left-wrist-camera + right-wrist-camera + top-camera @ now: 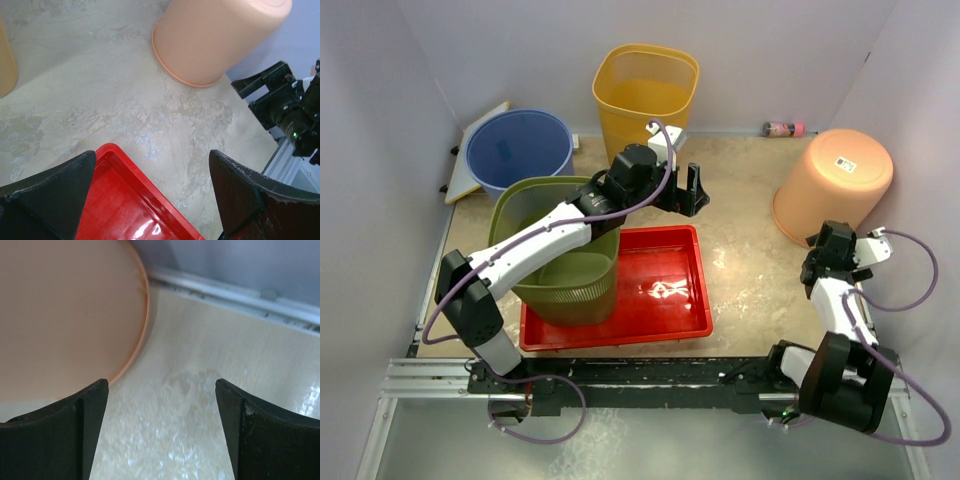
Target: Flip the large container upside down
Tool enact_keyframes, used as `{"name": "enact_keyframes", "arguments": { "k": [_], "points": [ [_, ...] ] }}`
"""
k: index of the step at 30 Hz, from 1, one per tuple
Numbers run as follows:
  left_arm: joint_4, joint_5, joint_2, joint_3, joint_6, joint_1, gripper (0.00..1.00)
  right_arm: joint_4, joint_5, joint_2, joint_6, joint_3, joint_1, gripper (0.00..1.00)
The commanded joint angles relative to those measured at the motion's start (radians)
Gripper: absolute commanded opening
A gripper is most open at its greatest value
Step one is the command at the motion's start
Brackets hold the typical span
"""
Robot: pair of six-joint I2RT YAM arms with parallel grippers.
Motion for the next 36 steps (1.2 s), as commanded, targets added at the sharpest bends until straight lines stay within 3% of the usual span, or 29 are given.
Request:
{"name": "enact_keyframes", "arguments": {
  "k": [1, 8, 12, 17, 22, 27, 33, 36],
  "points": [
    [0.04, -0.017, -0.06, -0.012, 0.021, -0.005, 0.91, 0.174, 0.116, 0.097, -0.058, 0.075, -0.022, 0.89],
    [0.014, -0.055, -0.079, -0.012, 0.045, -0.005, 0.91, 0.514, -0.146, 0.375, -0.135, 0.216, -0.016, 0.86],
    [0.011, -0.072, -0.091, -0.007, 0.047, -0.005, 0.91, 0.589, -0.194, 0.499, -0.14, 0.338, 0.026, 0.86],
    [-0.022, -0.099, -0.084, 0.029, 0.06, -0.005, 0.91, 0.553, -0.267, 0.568, -0.118, 0.468, 0.036, 0.86],
    [-0.045, -0.176, -0.083, 0.086, 0.113, -0.005, 0.93, 0.548, -0.331, 0.43, -0.103, 0.344, 0.037, 0.86],
    [-0.089, -0.248, -0.03, 0.224, 0.223, -0.004, 0.99, 0.344, -0.452, 0.211, -0.094, 0.232, 0.071, 0.86],
    [-0.32, -0.386, 0.21, 0.688, 0.33, 0.002, 0.99, 0.145, -0.54, 0.021, -0.114, 0.182, 0.174, 0.87],
    [-0.343, -0.388, 0.31, 0.851, 0.365, 0.039, 0.99, 0.055, -0.568, -0.039, -0.139, 0.211, 0.199, 0.91]
  ]
}}
